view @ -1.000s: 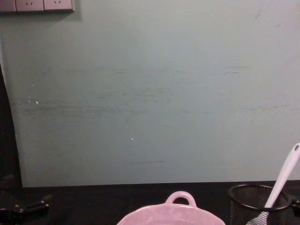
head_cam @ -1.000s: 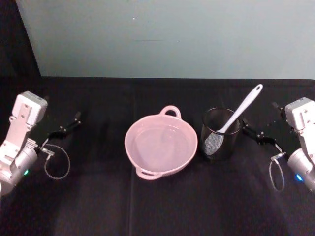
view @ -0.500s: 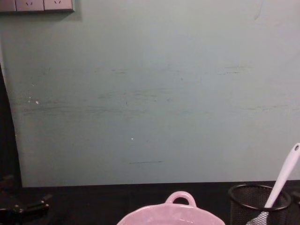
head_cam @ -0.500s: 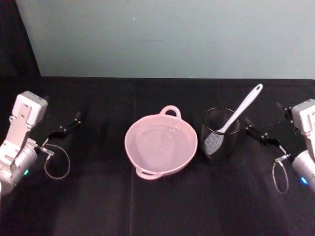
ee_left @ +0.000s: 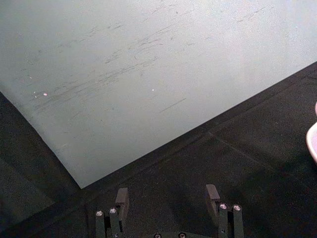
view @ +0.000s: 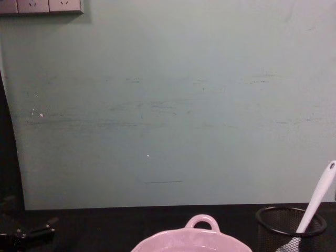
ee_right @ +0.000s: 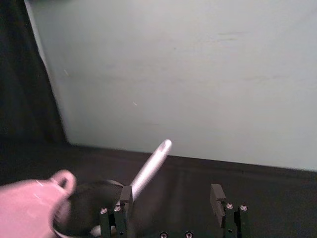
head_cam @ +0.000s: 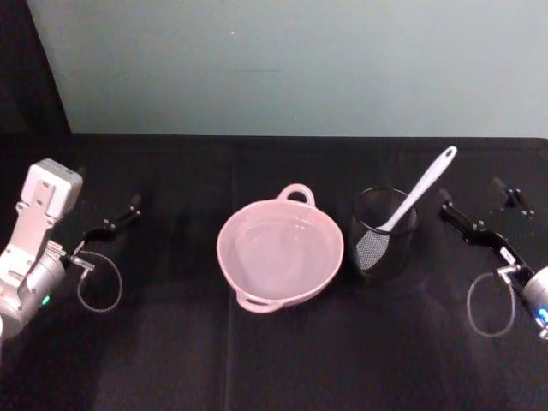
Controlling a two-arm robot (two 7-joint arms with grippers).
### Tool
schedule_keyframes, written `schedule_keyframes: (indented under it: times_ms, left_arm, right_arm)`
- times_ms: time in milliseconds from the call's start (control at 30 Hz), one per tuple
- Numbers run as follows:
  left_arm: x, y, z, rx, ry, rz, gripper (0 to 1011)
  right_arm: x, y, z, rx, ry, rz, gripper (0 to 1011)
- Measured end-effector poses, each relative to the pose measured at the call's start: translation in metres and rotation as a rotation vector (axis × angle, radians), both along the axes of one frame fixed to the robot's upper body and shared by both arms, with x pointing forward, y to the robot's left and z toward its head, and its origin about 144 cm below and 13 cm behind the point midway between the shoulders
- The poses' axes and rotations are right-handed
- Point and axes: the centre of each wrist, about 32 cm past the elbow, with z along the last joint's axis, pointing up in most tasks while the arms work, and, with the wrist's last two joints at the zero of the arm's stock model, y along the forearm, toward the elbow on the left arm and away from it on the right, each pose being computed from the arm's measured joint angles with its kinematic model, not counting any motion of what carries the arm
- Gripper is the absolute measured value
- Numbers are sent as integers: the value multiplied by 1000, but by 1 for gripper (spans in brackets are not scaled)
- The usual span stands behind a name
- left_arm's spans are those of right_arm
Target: Use the one hand to pick up the spoon and stir the clear water in the bowl.
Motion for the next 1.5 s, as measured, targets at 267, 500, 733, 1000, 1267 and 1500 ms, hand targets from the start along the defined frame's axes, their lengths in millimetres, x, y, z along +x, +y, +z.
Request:
schedule_keyframes:
  times_ms: [267, 500, 733, 1000, 1267, 1500]
  left_arm:
    - [0, 0, 0, 0, 0, 0, 1011]
    - [0, 0, 0, 0, 0, 0, 1011]
    - [0, 0, 0, 0, 0, 0, 1011]
    - [0, 0, 0, 0, 0, 0, 1011]
    - [0, 0, 0, 0, 0, 0, 1011]
    - [0, 0, 0, 0, 0, 0, 1011]
  right_arm:
    - [17, 4, -1, 293, 72, 86, 1003]
    - [36, 9, -3, 464, 129, 110, 1003]
    - [55, 11, -6, 643, 204, 132, 1003]
    - [62, 9, -6, 740, 237, 140, 916]
    - [65, 9, -2, 734, 229, 147, 707]
    - [60, 8, 1, 691, 222, 146, 463]
